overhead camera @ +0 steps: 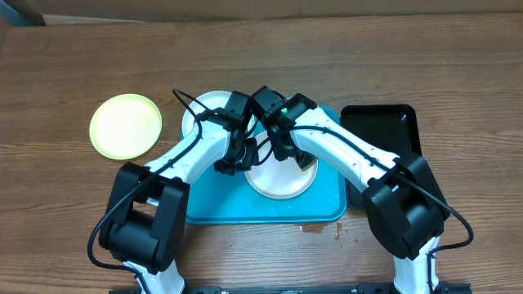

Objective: Clean dirty plates on tray and stack at the side
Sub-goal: 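Scrub the front white plate with the sponge while the left gripper holds it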

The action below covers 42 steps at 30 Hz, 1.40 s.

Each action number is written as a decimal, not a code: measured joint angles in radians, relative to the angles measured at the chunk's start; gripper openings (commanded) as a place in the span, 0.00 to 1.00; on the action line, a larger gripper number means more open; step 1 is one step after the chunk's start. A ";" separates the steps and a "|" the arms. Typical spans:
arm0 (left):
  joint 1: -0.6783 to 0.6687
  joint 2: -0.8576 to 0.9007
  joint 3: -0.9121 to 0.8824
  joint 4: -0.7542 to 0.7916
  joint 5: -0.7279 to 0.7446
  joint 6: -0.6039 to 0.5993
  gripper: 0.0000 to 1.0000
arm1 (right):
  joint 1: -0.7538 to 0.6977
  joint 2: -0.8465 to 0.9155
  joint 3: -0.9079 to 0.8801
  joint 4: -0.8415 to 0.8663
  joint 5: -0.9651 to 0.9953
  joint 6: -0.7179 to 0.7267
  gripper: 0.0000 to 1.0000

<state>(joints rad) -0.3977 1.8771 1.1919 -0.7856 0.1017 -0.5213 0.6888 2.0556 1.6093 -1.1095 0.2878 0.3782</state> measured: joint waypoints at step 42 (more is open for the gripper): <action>-0.015 0.000 0.000 0.007 0.000 0.000 0.13 | -0.172 -0.158 -0.144 0.104 -0.257 0.030 0.42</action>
<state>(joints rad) -0.4129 1.8771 1.1919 -0.7788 0.1013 -0.5213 0.5171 1.8980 1.4651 -1.0058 0.0311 0.4080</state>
